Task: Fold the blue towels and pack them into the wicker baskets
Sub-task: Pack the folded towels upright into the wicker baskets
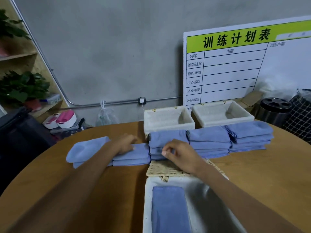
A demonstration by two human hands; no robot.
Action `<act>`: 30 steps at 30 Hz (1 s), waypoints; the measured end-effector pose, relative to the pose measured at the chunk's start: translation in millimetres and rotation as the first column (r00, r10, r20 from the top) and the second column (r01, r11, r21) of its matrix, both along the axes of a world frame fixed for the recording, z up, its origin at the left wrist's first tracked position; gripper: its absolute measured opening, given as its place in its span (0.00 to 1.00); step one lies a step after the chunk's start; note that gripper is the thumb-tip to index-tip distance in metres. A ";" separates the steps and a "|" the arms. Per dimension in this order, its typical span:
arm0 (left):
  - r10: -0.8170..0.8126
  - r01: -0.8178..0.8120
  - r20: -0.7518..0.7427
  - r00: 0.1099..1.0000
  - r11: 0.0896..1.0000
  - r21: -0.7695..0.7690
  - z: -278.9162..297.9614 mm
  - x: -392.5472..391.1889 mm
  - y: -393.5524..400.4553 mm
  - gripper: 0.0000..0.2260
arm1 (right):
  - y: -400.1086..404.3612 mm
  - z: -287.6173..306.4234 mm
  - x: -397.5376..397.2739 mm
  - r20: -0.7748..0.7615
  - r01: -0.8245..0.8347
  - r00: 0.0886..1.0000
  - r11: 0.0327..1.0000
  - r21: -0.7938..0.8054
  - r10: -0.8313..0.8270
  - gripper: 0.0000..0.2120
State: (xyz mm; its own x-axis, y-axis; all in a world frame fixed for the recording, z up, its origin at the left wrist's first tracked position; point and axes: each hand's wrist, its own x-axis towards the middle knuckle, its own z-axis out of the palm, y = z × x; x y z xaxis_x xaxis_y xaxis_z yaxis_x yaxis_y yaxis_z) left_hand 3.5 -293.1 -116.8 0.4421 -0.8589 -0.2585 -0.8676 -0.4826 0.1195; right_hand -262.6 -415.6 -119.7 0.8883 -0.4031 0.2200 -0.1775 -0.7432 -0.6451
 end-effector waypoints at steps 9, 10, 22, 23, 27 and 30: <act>-0.034 0.048 -0.168 0.985 0.996 0.081 -9.2 26.3 -11.8 0.14 | 0.1 -9.7 3.0 0.055 -0.023 0.998 0.995 -0.095 0.028 0.07; -0.027 0.037 -0.180 0.983 0.998 0.050 -1.3 21.1 -5.5 0.13 | 1.3 -8.1 2.3 0.068 -0.017 0.997 0.995 -0.101 0.024 0.07; -0.033 -0.538 -0.752 0.658 0.678 -0.501 122.8 -153.2 90.6 0.26 | 64.4 72.8 -55.2 0.222 -0.162 0.974 0.815 0.557 0.041 0.36; -0.052 -0.574 -0.793 0.607 0.661 -0.483 118.4 -173.5 90.0 0.26 | 68.6 77.0 -63.0 0.237 -0.182 0.971 0.768 0.615 0.040 0.37; -0.096 -0.649 -0.867 0.489 0.624 -0.435 87.4 -230.9 84.6 0.20 | 68.2 69.5 -101.0 0.216 -0.107 0.975 0.724 0.681 -0.059 0.39; -0.173 -0.618 -0.909 0.380 0.683 -0.389 66.5 -253.0 81.0 0.25 | 57.8 55.8 -134.7 0.134 0.012 0.983 0.762 0.647 -0.129 0.36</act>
